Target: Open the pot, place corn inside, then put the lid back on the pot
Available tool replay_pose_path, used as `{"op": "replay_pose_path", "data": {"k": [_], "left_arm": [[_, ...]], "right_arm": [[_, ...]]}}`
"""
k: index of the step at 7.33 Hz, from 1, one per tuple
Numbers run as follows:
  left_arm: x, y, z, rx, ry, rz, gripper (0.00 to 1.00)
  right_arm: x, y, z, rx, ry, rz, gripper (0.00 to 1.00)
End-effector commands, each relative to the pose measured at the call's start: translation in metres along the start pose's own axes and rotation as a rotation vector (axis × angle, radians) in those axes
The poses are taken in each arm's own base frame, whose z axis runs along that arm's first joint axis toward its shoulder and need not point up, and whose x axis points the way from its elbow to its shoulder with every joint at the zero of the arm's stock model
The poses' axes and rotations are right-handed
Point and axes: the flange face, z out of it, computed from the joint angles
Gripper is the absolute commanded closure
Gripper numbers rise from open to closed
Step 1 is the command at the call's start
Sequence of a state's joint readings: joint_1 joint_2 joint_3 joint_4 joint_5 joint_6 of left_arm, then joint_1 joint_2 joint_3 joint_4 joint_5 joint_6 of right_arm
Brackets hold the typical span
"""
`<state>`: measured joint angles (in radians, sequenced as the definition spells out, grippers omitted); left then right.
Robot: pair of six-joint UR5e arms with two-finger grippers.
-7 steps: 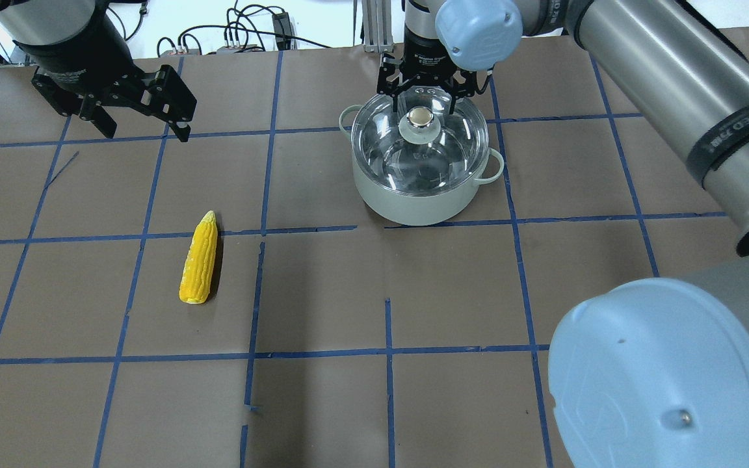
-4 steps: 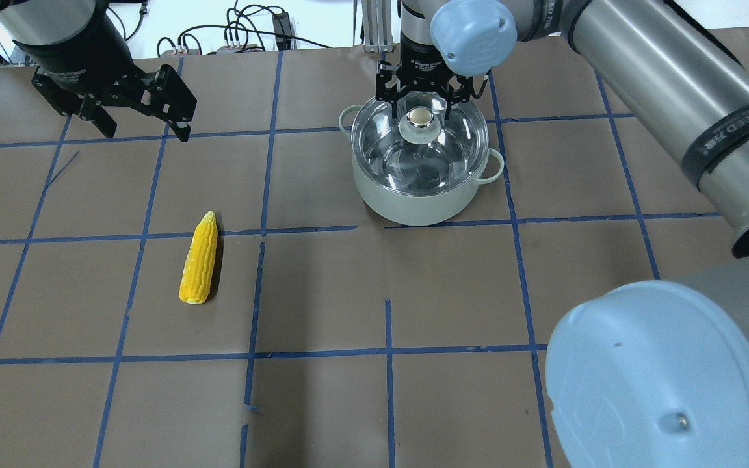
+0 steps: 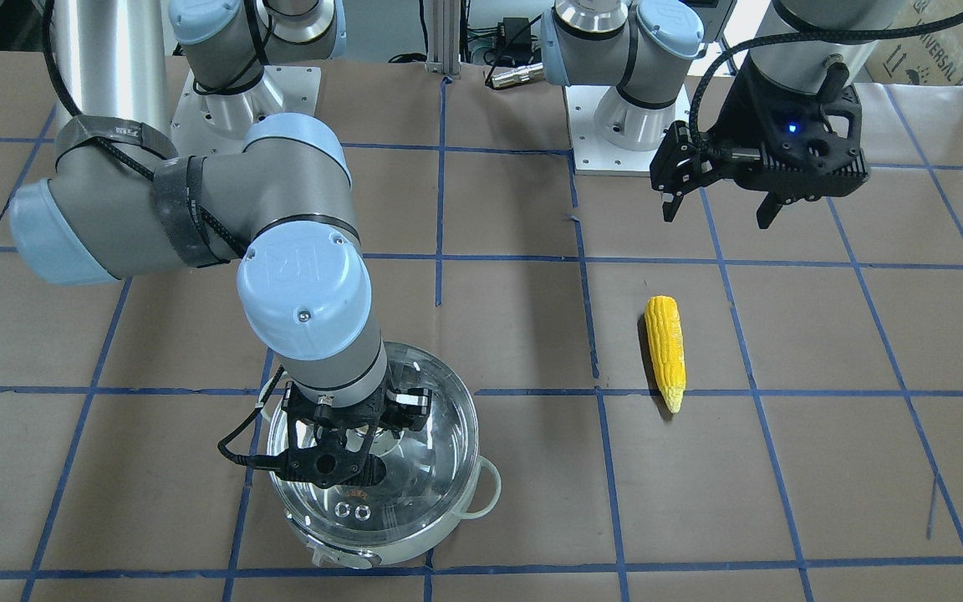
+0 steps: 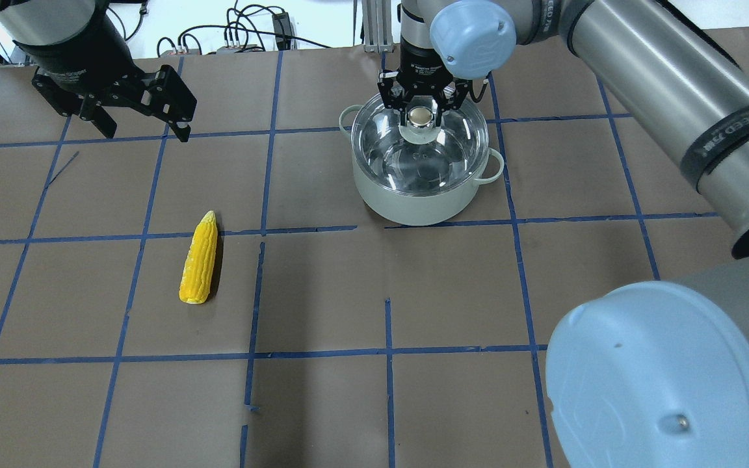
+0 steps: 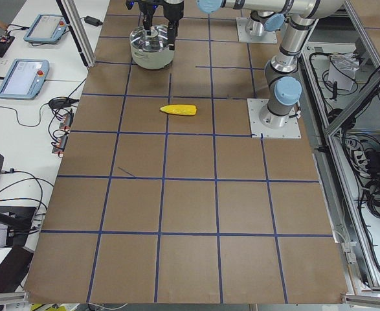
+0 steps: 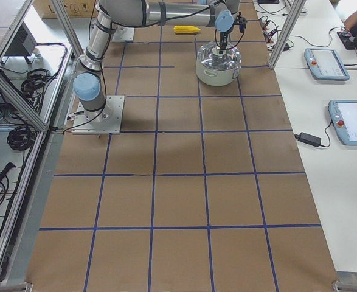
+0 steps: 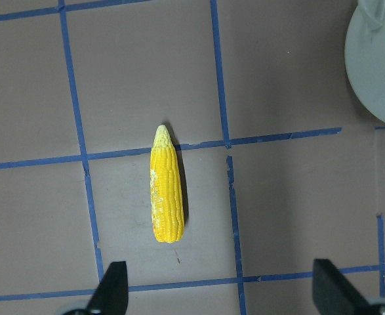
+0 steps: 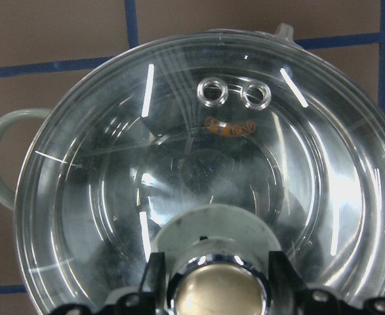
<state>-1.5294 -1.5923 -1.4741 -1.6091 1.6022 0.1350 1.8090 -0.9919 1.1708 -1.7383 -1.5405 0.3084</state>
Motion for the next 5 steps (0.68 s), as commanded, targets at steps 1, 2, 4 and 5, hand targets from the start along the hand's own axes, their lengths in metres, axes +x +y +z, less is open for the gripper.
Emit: {"op": "replay_pose_path", "data": {"k": [1,2,4,5], "left_arm": [[0.0,0.0,0.0,0.0,-0.001,0.0,0.0],[0.0,0.0,0.0,0.0,-0.002,0.0,0.0],[0.0,-0.004,0.005,-0.009,0.0,0.0,0.0],[-0.001,-0.009,0.014,-0.026,0.003,0.002,0.0]], "right_arm": [[0.001,0.001,-0.001,-0.005,0.001,0.001,0.53],[0.001,0.001,-0.005,-0.004,0.001,0.002,0.55],[0.001,0.004,-0.013,-0.002,0.0,0.002,0.55],[0.001,0.009,-0.021,0.001,0.001,0.0,0.55]]}}
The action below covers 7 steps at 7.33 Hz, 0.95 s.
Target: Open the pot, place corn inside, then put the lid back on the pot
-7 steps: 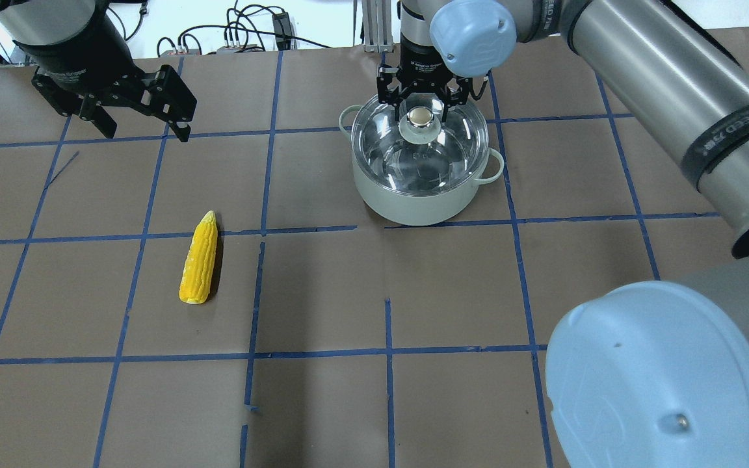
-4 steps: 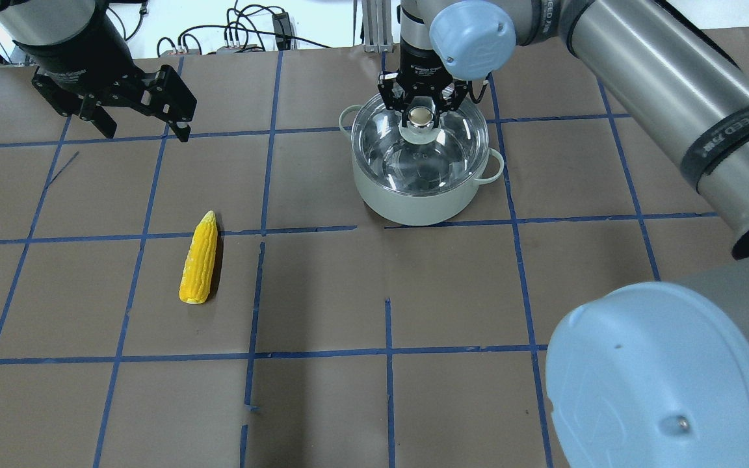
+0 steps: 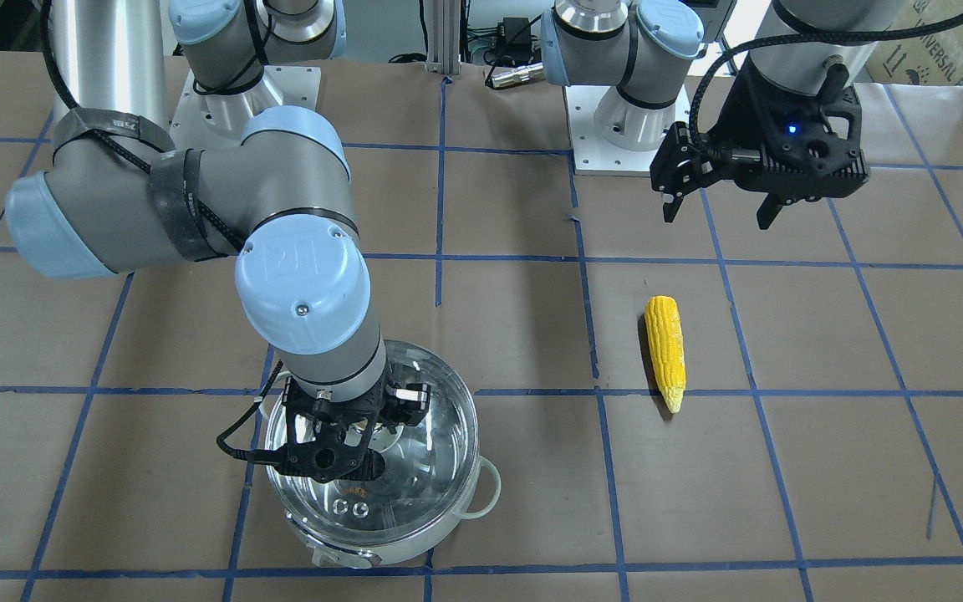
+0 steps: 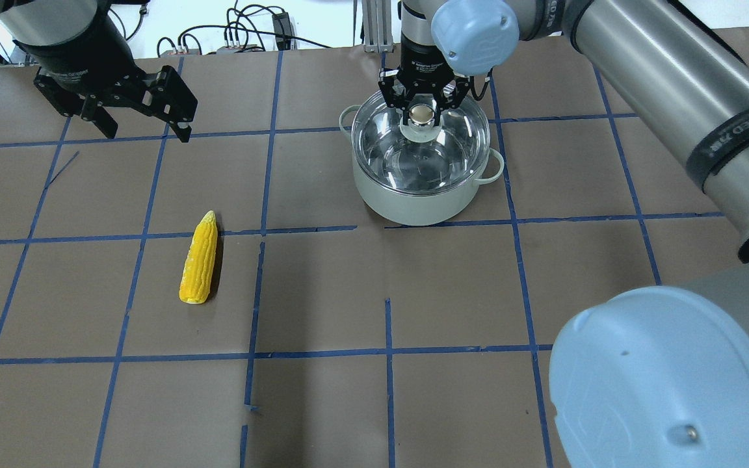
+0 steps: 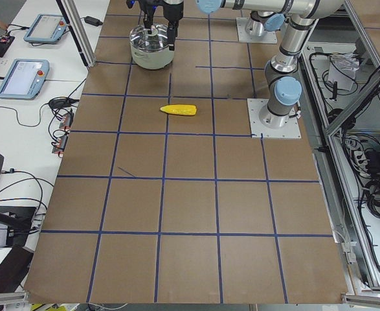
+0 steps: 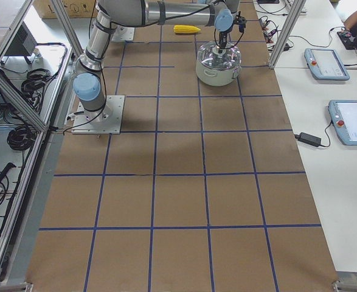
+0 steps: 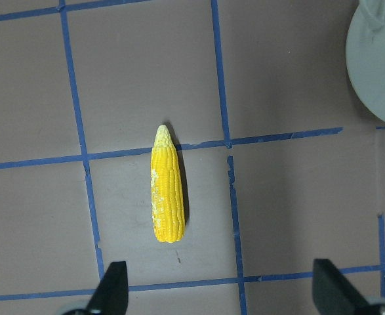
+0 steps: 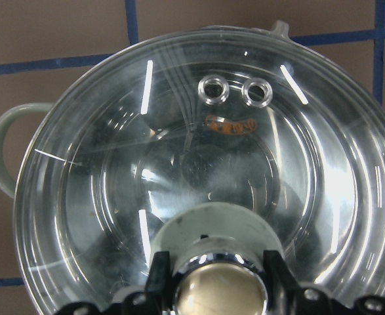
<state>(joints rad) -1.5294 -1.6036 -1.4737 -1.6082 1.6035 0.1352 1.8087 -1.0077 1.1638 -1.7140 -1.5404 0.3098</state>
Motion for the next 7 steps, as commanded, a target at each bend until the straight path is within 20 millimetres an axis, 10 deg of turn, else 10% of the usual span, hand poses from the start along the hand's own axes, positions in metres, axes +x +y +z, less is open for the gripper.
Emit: {"op": "replay_pose_path", "data": {"k": [1,5,7], "left_arm": [[-0.001,-0.016,0.022,-0.033,0.011,-0.002,0.0],[-0.012,-0.041,0.143,-0.238,0.052,0.02,0.0],[-0.064,-0.022,0.207,-0.269,0.096,0.03,0.0]], "right_arm": [[0.002,0.008,-0.018,-0.008,0.002,0.0,0.55],[0.054,0.048,-0.145,0.006,0.002,0.005,0.56],[0.102,0.063,-0.179,0.012,0.034,0.011,0.59]]}}
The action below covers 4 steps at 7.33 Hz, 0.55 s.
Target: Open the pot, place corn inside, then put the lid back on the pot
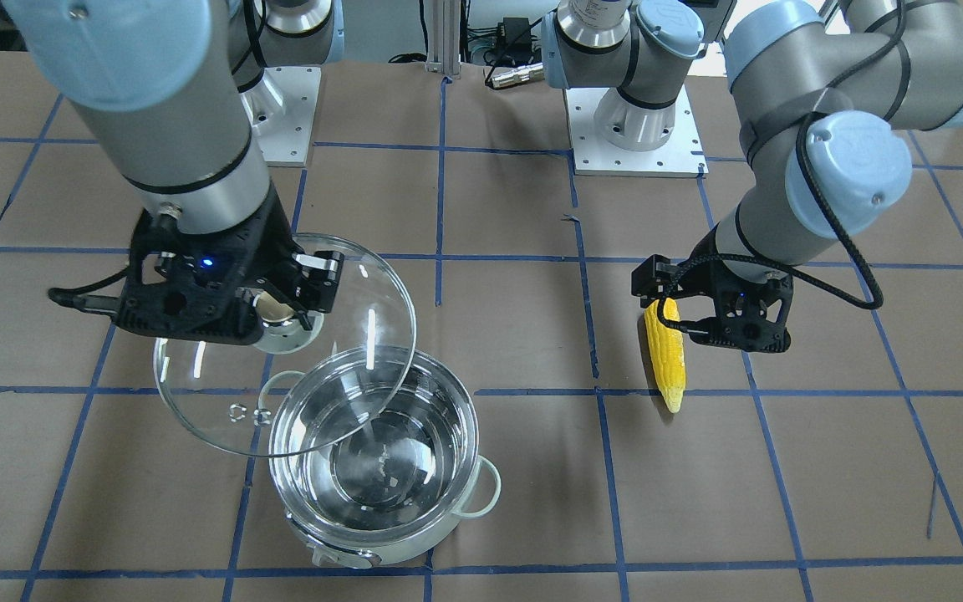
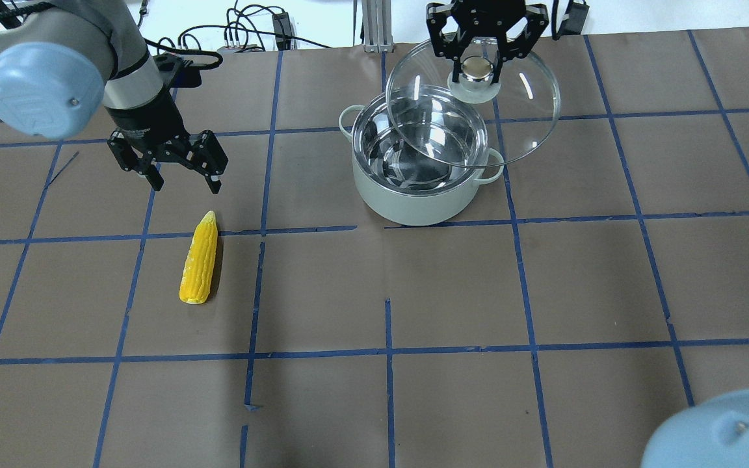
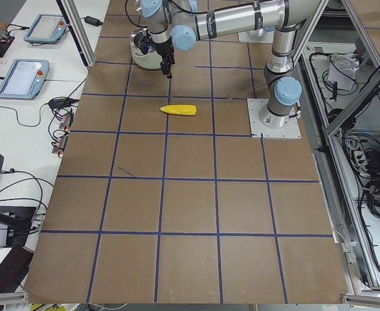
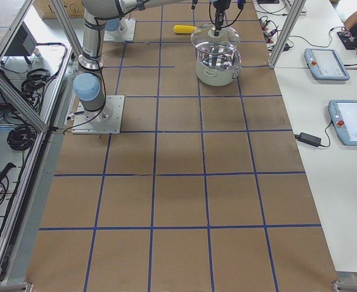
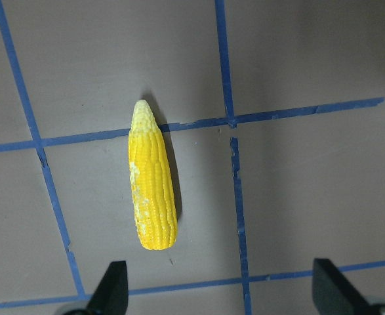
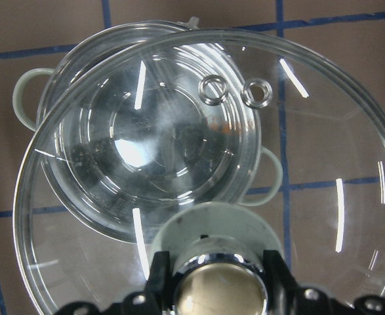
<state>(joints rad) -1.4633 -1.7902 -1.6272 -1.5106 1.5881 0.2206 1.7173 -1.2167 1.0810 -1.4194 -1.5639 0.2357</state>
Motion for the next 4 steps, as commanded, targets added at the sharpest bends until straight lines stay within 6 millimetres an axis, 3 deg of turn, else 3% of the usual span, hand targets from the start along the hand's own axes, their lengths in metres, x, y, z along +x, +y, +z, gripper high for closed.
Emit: {"op": "replay_pose_path", "data": {"k": [1,2,3,4], "left_arm": [[-0.041,0.014,0.07,-0.02,0.034,-0.009,0.0],[-0.041,0.017,0.099,0.005,0.027,-0.013,0.0],[-0.045,0.013,0.127,0.034,0.019,-0.019,0.0],[-0.034,0.018,0.155,0.003,0.023,-0.005,0.0]], "right_arm": [[0.041,0.018,-0.029,0.005,0.013,-0.029,0.6],[0.052,0.026,-0.012,-0.038,0.021,-0.033,0.62],[0.063,0.053,-0.005,-0.054,0.019,-0.03,0.63],[0.083,0.068,0.01,-0.051,0.013,-0.005,0.63]]}}
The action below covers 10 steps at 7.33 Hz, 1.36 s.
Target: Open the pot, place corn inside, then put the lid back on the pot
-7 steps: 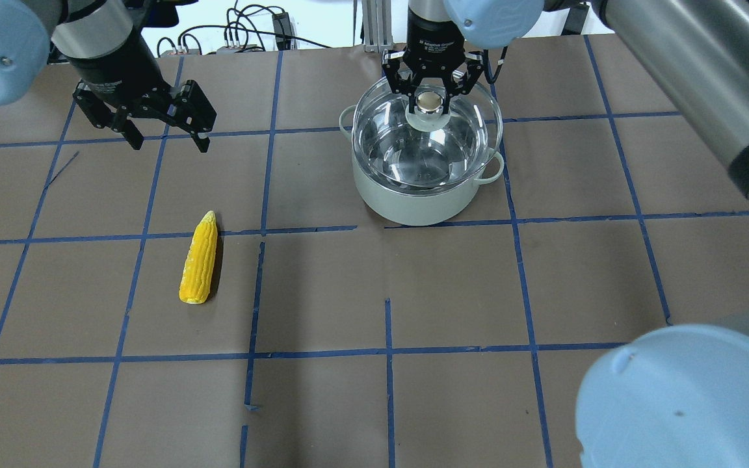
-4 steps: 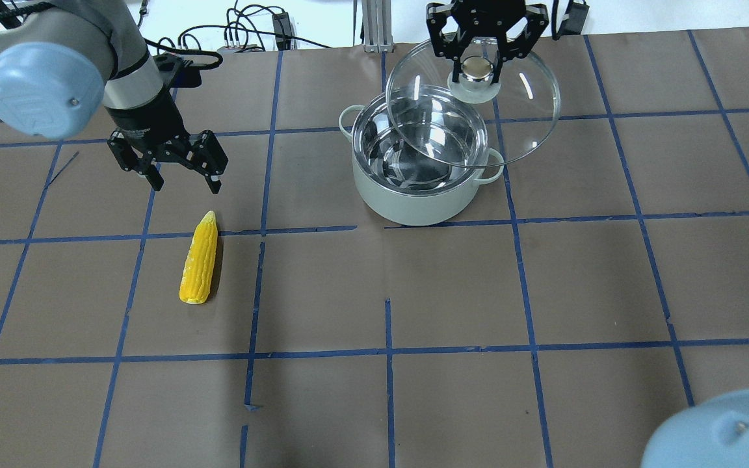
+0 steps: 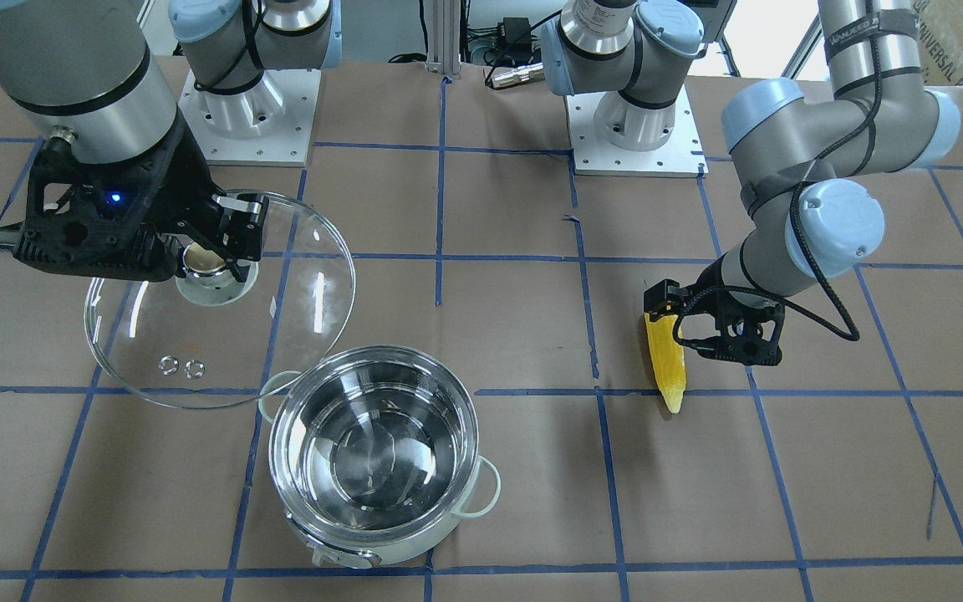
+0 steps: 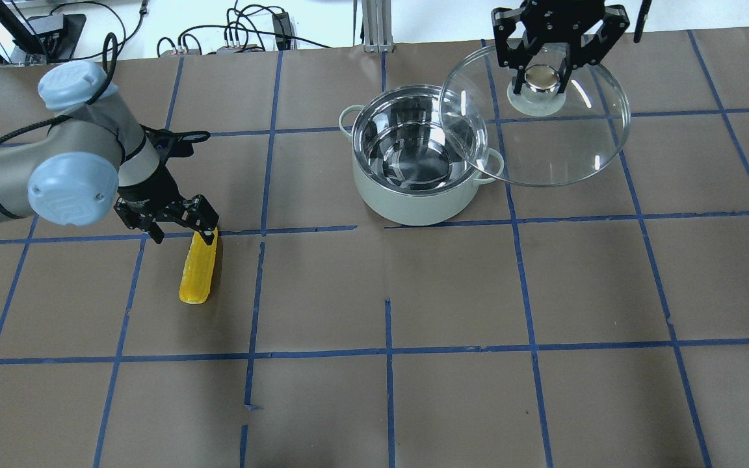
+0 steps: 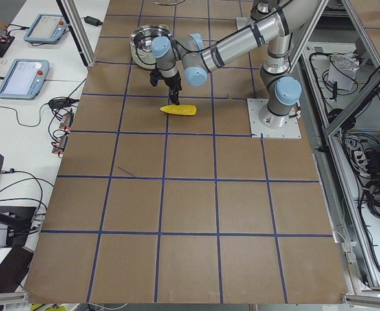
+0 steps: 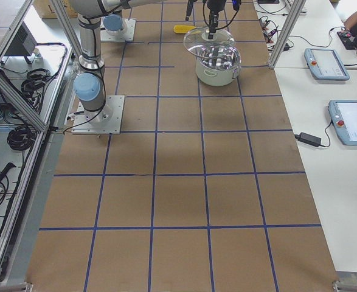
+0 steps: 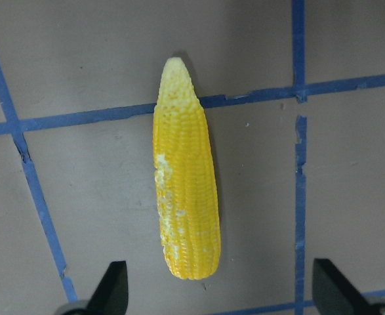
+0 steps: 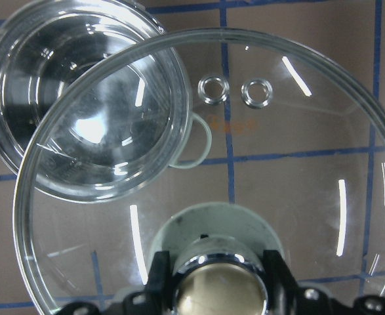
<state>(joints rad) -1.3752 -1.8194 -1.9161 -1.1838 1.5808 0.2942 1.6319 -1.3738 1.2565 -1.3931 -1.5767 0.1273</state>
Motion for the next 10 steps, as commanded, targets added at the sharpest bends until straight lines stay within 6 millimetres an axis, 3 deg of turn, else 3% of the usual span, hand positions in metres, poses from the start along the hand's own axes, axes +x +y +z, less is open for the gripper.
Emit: {"op": "replay_pose_path", "data": {"k": [1,2,3,4,5,6,7,9,10], "left_arm": [[0.007,0.011,0.057,0.006,-0.006,0.008,0.0],[0.0,0.011,0.062,0.042,-0.012,-0.002,0.0],[-0.001,0.012,0.065,0.037,-0.018,-0.002,0.03],[-0.002,0.012,0.066,0.035,-0.019,-0.002,0.25],[-0.002,0.011,0.065,0.037,-0.021,-0.01,0.55],[-0.001,0.011,0.066,0.036,-0.017,-0.01,0.71],[0.004,0.009,0.058,0.053,-0.019,-0.006,0.79],[0.018,-0.016,0.005,0.079,0.017,-0.014,0.8],[0.049,-0.035,-0.028,0.092,0.024,-0.027,0.8]], "right_arm": [[0.041,0.028,0.025,0.016,-0.007,0.018,0.63],[0.055,0.027,0.025,0.016,-0.011,0.036,0.63],[0.054,0.027,0.025,0.018,-0.009,0.033,0.63],[0.056,0.027,0.024,0.019,-0.01,0.037,0.62],[0.055,0.027,0.023,0.022,-0.01,0.034,0.62],[0.054,0.027,0.023,0.022,-0.01,0.032,0.62],[0.054,0.027,0.022,0.024,-0.01,0.032,0.61],[0.054,0.027,0.021,0.025,-0.01,0.032,0.61],[0.054,0.027,0.021,0.025,-0.011,0.03,0.61]]}}
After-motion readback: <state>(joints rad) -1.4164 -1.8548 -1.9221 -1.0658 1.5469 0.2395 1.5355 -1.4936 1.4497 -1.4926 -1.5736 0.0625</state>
